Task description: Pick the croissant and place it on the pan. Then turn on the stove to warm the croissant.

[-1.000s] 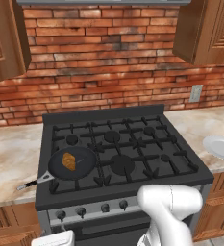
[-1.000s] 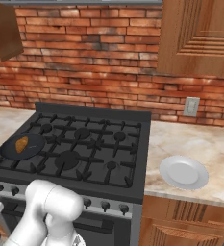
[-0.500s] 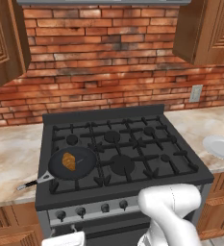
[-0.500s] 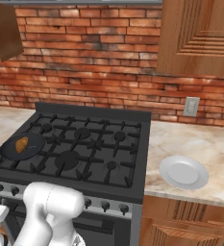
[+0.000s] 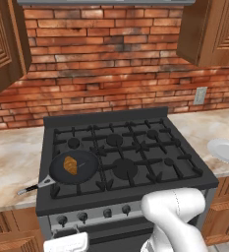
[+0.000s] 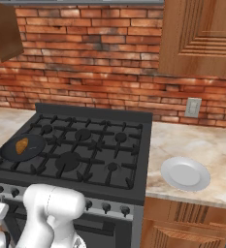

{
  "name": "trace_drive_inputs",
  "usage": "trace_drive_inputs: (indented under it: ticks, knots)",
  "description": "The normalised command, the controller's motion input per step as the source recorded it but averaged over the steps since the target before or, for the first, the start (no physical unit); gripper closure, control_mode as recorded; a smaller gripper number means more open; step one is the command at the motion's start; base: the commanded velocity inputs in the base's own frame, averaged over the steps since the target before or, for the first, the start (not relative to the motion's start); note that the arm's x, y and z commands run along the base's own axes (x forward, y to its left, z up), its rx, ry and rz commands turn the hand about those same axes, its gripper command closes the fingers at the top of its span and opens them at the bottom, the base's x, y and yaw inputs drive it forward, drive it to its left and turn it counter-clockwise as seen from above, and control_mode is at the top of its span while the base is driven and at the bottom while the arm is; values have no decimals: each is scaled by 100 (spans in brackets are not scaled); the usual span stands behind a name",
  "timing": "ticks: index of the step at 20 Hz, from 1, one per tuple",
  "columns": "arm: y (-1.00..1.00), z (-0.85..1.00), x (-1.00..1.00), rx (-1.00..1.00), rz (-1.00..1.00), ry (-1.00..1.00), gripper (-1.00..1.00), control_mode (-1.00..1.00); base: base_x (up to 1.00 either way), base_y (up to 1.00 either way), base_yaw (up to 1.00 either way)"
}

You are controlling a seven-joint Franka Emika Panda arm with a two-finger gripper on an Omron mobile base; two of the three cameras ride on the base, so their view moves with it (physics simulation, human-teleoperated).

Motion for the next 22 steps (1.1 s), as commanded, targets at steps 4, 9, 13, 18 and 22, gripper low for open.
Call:
trace_drive_inputs:
  ticks: [4,9,13,18,22]
  knots:
    - [-1,6,8,0,0,-11,-100,-100,0,0,0]
    - [-15,2,24,0,0,-10,-100,-100,0,0,0]
    - [-32,0,44,3,0,-9,-100,-100,0,0,0]
    - [-26,-1,46,3,0,-7,-100,-100,0,0,0]
    - [-1,-10,39,1,0,-9,-100,-100,0,0,0]
